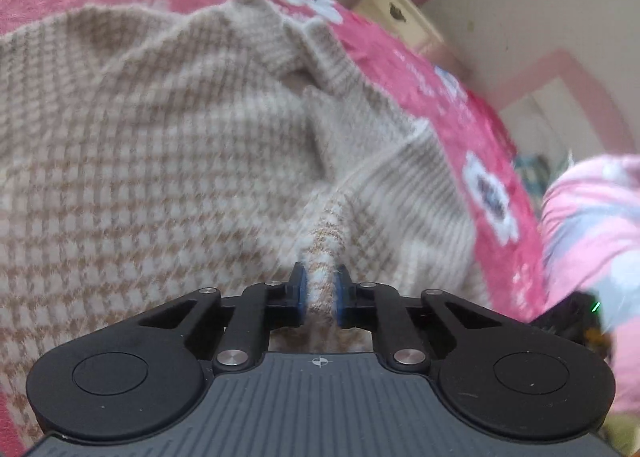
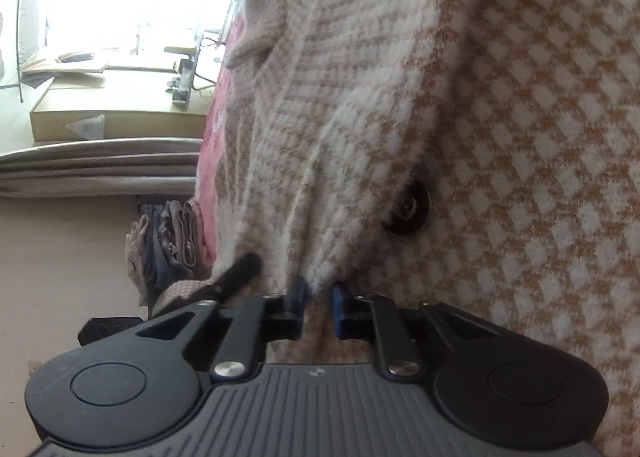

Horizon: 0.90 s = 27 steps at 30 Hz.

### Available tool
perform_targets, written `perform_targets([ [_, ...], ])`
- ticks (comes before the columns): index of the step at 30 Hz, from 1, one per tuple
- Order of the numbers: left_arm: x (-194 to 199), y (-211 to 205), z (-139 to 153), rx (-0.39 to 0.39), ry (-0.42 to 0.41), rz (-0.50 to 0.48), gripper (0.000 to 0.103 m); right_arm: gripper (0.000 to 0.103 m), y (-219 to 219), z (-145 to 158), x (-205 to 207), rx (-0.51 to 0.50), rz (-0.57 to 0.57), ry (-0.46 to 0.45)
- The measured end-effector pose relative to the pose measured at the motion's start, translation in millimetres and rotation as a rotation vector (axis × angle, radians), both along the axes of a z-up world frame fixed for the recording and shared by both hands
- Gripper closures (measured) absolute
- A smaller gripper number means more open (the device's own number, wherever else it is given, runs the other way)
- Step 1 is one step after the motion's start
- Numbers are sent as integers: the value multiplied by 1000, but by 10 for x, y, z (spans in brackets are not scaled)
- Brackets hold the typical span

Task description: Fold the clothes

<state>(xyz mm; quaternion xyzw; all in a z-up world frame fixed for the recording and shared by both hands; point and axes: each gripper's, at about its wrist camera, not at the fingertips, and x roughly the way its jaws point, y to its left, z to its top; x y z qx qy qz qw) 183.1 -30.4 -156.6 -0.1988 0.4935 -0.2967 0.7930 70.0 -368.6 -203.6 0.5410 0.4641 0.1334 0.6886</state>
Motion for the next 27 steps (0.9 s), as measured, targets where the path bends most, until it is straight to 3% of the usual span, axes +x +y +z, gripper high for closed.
perform_targets([
  [4,297,30,364,-44,-42,22,92,91,58,161,162,21,8,-66],
  [7,526,35,505,-25,-82,45,92,91,162,291,371,13,32,-123],
  [12,783,82,248,115,-82,91,86,91,453,136,648,-58,103,-125],
  [14,713,173,171,116,-90,128,81,90,559,-24,698,-93,137,-80],
  [15,678,218,133,116,-93,146,76,95,594,-89,700,-103,151,-61],
  [17,609,308,55,116,-101,183,75,92,598,-69,655,-103,169,-73],
  [19,539,398,-22,117,-108,220,74,78,551,85,579,-144,212,-105],
  [22,364,338,155,153,-224,171,72,78,430,351,421,-225,253,-176],
  [27,237,125,67,229,-272,96,70,78,-146,813,252,-527,64,-300],
])
